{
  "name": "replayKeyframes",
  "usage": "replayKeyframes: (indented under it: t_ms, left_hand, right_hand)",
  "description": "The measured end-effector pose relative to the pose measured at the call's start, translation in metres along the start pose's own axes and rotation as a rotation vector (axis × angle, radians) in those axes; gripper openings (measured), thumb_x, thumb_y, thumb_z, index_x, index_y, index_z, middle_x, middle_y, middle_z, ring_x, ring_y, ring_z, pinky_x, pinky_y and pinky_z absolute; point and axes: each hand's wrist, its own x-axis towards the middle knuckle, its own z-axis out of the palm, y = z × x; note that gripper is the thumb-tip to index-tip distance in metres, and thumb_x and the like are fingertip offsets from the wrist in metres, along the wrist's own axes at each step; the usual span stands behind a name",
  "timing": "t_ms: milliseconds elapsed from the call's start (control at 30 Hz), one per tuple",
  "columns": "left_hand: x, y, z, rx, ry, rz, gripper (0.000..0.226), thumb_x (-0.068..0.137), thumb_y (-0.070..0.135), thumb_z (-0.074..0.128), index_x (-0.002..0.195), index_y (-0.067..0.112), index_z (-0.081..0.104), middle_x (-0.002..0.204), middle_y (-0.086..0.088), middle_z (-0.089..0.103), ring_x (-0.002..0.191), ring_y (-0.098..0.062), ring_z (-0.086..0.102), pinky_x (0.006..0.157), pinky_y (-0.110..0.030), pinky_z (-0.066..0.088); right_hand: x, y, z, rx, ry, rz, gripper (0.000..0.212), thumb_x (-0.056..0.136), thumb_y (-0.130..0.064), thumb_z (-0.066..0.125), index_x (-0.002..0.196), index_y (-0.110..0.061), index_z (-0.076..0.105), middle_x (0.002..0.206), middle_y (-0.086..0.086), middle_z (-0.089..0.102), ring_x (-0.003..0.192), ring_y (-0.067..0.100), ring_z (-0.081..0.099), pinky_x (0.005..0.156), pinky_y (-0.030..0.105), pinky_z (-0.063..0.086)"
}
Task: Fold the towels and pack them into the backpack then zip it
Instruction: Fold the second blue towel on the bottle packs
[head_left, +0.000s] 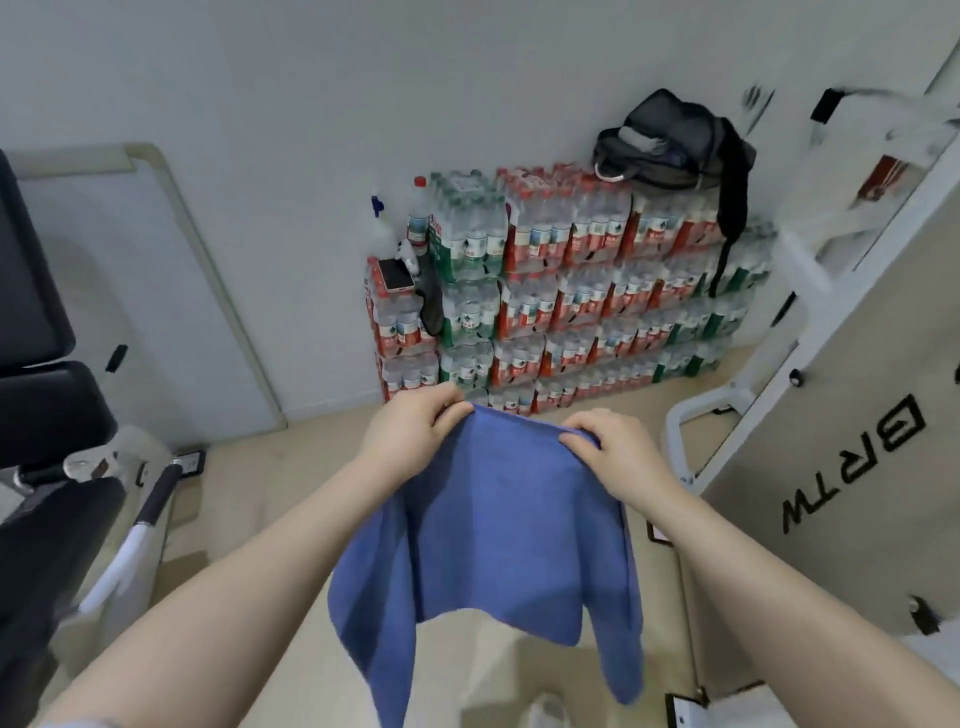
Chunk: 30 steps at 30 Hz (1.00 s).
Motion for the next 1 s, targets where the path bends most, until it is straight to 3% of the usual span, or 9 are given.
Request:
replayKeyframes:
  t_ms: [133, 267, 367, 500, 600, 667, 833, 933, 1000]
  left_hand:
    - [0.088, 0.003, 0.009, -0.195, 0.243, -0.077, 0.016, 0.094, 0.019, 0.049, 0.082, 0.012, 0.057, 0.069, 0.005, 0.054, 0.07, -0.015, 0.048, 0.061, -0.02, 0.034]
    - [0.153, -0.014, 0.017, -0.284, 0.381, -0.28, 0.023, 0.096, 0.019, 0.045, 0.084, 0.003, 0.056, 0.07, -0.003, 0.053, 0.07, -0.016, 0.045, 0.059, -0.009, 0.034]
    - [0.198, -0.038, 0.025, -0.251, 0.417, -0.356, 0.029, 0.096, 0.023, 0.042, 0.083, 0.0, 0.052, 0.074, -0.013, 0.054, 0.071, -0.021, 0.044, 0.056, -0.015, 0.033]
    - [0.276, -0.07, 0.031, -0.268, 0.485, -0.368, 0.021, 0.095, 0.023, 0.044, 0.079, 0.013, 0.052, 0.073, -0.002, 0.056, 0.073, -0.019, 0.048, 0.066, -0.03, 0.036]
    - [0.345, -0.092, 0.032, -0.328, 0.521, -0.355, 0.022, 0.095, 0.023, 0.045, 0.074, 0.018, 0.05, 0.066, 0.004, 0.051, 0.066, -0.013, 0.046, 0.063, -0.018, 0.037]
    - [0.39, -0.104, 0.03, -0.357, 0.524, -0.358, 0.025, 0.095, 0.023, 0.046, 0.069, 0.022, 0.048, 0.065, 0.005, 0.05, 0.062, -0.008, 0.044, 0.058, -0.01, 0.035]
    - [0.497, -0.137, 0.01, -0.3, 0.491, -0.337, 0.018, 0.092, 0.028, 0.048, 0.08, 0.017, 0.056, 0.064, 0.003, 0.053, 0.068, -0.018, 0.049, 0.07, -0.029, 0.038]
    - [0.553, -0.15, 0.0, -0.287, 0.502, -0.323, 0.017, 0.092, 0.029, 0.049, 0.08, 0.02, 0.057, 0.065, 0.008, 0.053, 0.065, -0.01, 0.048, 0.063, -0.024, 0.039]
    - [0.585, -0.155, -0.005, -0.269, 0.524, -0.321, 0.016, 0.092, 0.029, 0.049, 0.082, 0.02, 0.058, 0.066, 0.01, 0.054, 0.064, -0.005, 0.048, 0.062, -0.018, 0.038]
  right_hand:
    - [0.09, 0.05, -0.031, -0.06, -0.032, -0.001, 0.022, 0.089, -0.003, 0.04, 0.092, -0.01, 0.06, 0.095, 0.007, 0.061, 0.087, 0.022, 0.053, 0.065, 0.03, 0.036]
    - [0.164, 0.078, -0.051, -0.002, 0.059, 0.089, 0.032, 0.086, 0.005, 0.036, 0.098, -0.01, 0.061, 0.097, 0.007, 0.061, 0.085, 0.025, 0.053, 0.065, 0.034, 0.041]
    - [0.216, 0.096, -0.057, 0.095, 0.094, 0.165, 0.023, 0.092, 0.001, 0.036, 0.101, -0.011, 0.052, 0.089, 0.003, 0.056, 0.077, 0.023, 0.051, 0.06, 0.033, 0.037]
    - [0.298, 0.106, -0.055, 0.209, 0.072, 0.146, 0.014, 0.098, -0.011, 0.037, 0.09, -0.013, 0.048, 0.078, 0.0, 0.052, 0.066, 0.015, 0.047, 0.057, 0.028, 0.036]
    - [0.367, 0.107, -0.054, 0.293, 0.063, 0.142, 0.03, 0.099, -0.018, 0.038, 0.07, -0.01, 0.044, 0.065, 0.004, 0.043, 0.058, 0.018, 0.039, 0.055, 0.029, 0.028]
    - [0.414, 0.109, -0.059, 0.319, 0.077, 0.153, 0.033, 0.099, -0.02, 0.039, 0.072, -0.003, 0.047, 0.068, 0.009, 0.045, 0.062, 0.021, 0.041, 0.058, 0.032, 0.028]
    - [0.527, 0.107, -0.087, 0.362, 0.156, 0.148, 0.034, 0.097, -0.017, 0.043, 0.068, 0.002, 0.044, 0.066, 0.018, 0.038, 0.064, 0.019, 0.037, 0.062, 0.03, 0.028]
    - [0.584, 0.107, -0.101, 0.388, 0.186, 0.148, 0.041, 0.094, -0.016, 0.048, 0.055, -0.013, 0.036, 0.056, 0.001, 0.034, 0.055, 0.014, 0.031, 0.053, 0.027, 0.025]
    - [0.62, 0.112, -0.108, 0.438, 0.179, 0.145, 0.038, 0.092, -0.017, 0.051, 0.057, -0.004, 0.043, 0.058, 0.006, 0.037, 0.058, 0.014, 0.032, 0.055, 0.029, 0.024]
